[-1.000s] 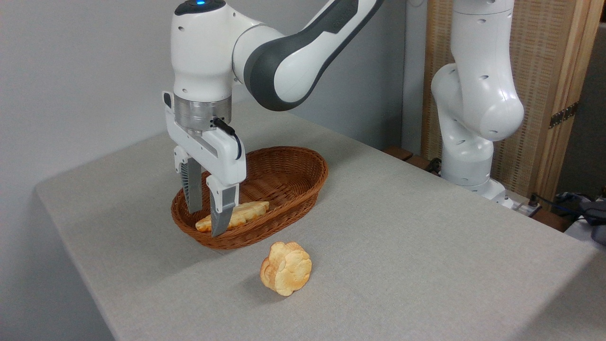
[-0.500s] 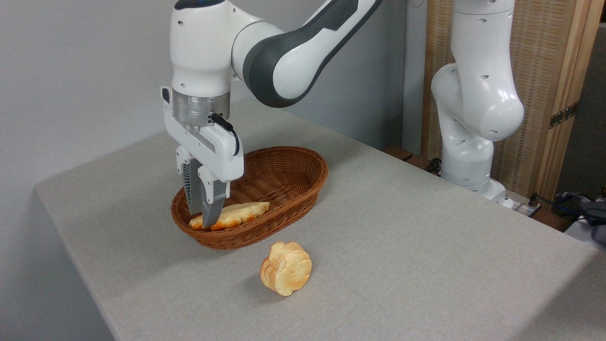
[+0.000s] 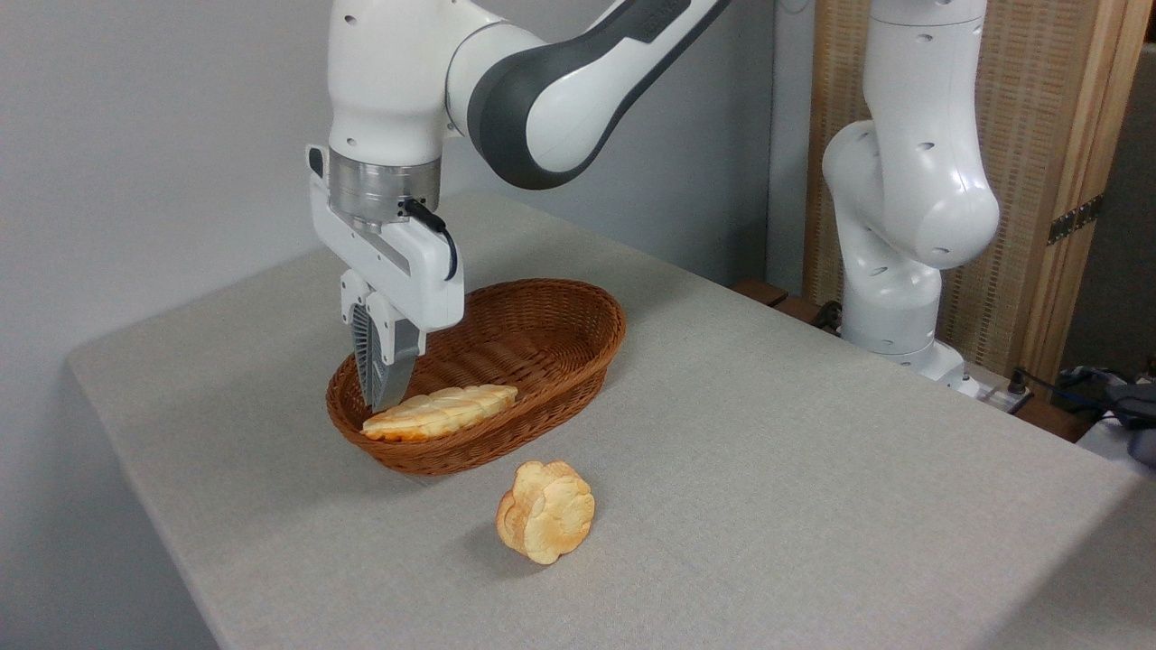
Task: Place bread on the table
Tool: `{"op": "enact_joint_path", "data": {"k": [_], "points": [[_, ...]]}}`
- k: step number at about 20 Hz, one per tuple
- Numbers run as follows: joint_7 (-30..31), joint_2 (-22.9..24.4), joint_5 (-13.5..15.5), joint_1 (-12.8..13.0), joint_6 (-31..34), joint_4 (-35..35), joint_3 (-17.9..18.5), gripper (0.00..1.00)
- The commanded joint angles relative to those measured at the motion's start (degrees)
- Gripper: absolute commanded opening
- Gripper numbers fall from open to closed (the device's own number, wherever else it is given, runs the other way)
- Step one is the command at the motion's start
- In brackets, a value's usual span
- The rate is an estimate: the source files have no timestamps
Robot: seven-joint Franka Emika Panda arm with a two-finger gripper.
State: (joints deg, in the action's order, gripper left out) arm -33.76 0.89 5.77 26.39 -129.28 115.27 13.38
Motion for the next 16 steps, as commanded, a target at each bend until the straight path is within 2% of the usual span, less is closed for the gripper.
{"op": "enact_joint_path", "data": {"k": [1,7,9,12,15,16], "points": [[-1.12,-0.09,-0.15,-0.02,0.26,0.22,0.15,1.0],[-0.69,0.08,-1.38,-0.02,1.04,0.22,0.15,1.0],[-0.51,0.95,-1.55,-0.02,5.25,0.22,0.15,1.0],[1.5,2.8,-3.92,-0.02,9.73,0.22,0.15,1.0],[7.55,3.68,-8.66,0.06,12.12,0.22,-0.2,1.0],[9.4,3.86,-9.63,-0.02,12.3,0.22,-1.51,1.0]]}}
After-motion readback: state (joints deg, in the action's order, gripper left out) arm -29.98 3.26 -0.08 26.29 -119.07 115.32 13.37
